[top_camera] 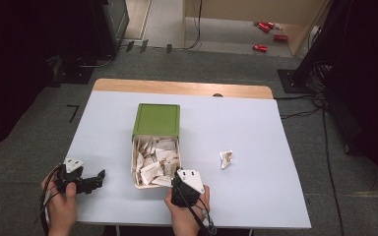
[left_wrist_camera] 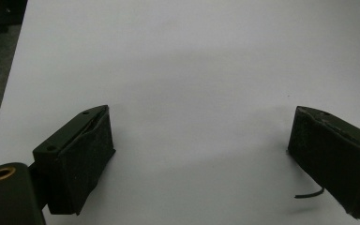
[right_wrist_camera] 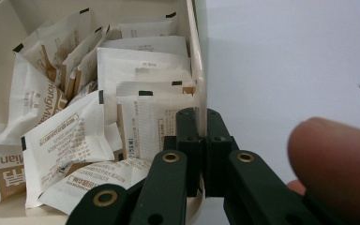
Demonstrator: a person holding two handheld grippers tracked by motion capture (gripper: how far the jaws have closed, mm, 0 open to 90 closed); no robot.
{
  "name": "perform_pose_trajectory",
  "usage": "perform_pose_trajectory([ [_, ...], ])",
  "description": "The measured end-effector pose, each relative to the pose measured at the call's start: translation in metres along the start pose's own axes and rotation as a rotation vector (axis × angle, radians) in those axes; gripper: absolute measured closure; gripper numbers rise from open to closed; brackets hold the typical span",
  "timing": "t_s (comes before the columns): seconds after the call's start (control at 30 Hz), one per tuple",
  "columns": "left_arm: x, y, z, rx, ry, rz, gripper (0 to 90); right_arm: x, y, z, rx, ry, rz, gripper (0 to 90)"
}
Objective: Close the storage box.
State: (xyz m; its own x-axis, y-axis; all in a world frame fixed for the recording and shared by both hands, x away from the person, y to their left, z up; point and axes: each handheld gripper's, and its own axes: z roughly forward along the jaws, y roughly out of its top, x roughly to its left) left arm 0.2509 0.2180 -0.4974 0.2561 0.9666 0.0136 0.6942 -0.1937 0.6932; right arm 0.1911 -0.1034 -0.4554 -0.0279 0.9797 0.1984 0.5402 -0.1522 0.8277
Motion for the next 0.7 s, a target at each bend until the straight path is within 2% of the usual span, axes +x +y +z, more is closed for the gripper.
perform_pose_trajectory([
  [0.7, 0.000, 0.000, 0.000, 0.000, 0.000, -0.001, 7.4, 0.007, 0.015, 0.024, -0.004, -0.007, 0.030, 86.7],
])
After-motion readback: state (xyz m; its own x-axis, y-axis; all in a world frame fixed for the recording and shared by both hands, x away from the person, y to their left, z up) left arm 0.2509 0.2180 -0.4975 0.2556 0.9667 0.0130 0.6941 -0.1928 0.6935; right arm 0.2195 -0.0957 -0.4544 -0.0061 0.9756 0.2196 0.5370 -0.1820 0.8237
